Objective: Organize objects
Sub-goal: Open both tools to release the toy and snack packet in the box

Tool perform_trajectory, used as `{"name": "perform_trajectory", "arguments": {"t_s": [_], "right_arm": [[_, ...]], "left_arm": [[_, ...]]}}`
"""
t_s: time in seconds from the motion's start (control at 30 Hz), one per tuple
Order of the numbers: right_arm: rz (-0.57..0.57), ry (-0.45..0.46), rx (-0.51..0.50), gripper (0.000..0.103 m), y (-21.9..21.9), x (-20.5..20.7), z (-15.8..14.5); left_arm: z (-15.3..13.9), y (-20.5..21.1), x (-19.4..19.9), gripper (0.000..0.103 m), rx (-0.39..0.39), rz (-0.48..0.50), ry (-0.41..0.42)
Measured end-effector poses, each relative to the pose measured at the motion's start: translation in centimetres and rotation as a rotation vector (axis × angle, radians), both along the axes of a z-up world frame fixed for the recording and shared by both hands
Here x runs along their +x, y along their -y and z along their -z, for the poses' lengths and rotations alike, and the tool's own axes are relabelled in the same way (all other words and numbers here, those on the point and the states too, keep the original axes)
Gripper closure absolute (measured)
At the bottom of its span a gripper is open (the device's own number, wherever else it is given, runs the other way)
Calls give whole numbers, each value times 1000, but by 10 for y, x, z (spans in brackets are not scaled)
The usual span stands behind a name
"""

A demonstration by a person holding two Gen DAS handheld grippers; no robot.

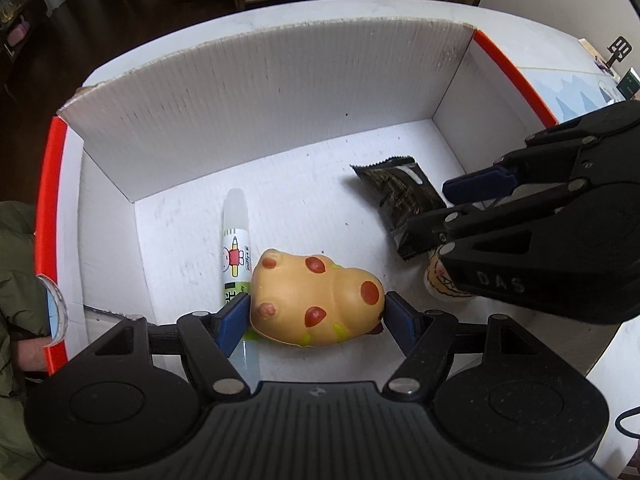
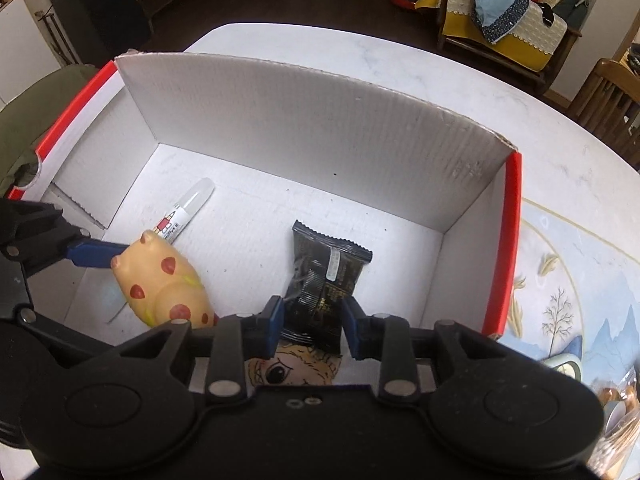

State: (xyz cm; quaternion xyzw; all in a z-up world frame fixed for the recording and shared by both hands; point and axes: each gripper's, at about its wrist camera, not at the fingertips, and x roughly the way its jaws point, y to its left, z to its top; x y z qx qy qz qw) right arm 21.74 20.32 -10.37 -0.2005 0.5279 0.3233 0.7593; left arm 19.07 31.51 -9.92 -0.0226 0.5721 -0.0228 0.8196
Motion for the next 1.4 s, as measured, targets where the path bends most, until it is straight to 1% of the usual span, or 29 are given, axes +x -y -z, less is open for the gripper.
{"name": "perform_trajectory", "arguments": {"t_s": [0.13,0.17,0.23,0.43,0.53,0.63,0.77,1.03,1.27,1.4], "right_arm": [[3,-21,33,63,2,3,-7],[-1,-24,40,62,3,2,-9],[-1,-17,49,61,4,0,-15],[-7,14,92,52,12,-4,-32],[-5,19,117,48,20,-5,-41],[-3,21,149,45,29,-6,-49],[-28,25,194,39,43,-13,-63],[-82,45,262,38,63,-31,-89],[-136,81,320,33,84,-49,-107],[-147,89,356,32,99,-58,-114]], "left_arm": [[2,-1,3,31,-11,-3,-22],[2,-2,4,30,-13,-4,-24],[3,-1,6,30,-11,-6,-31],[3,0,5,28,-11,-18,-40],[-2,-1,1,20,-27,-24,-27],[-6,-2,-3,19,-31,-33,-6],[-18,-7,-11,19,-69,-62,28],[-49,-3,-38,19,-91,-85,123],[-74,9,-63,19,-93,-91,203],[-92,17,-76,19,-101,-101,254]]}}
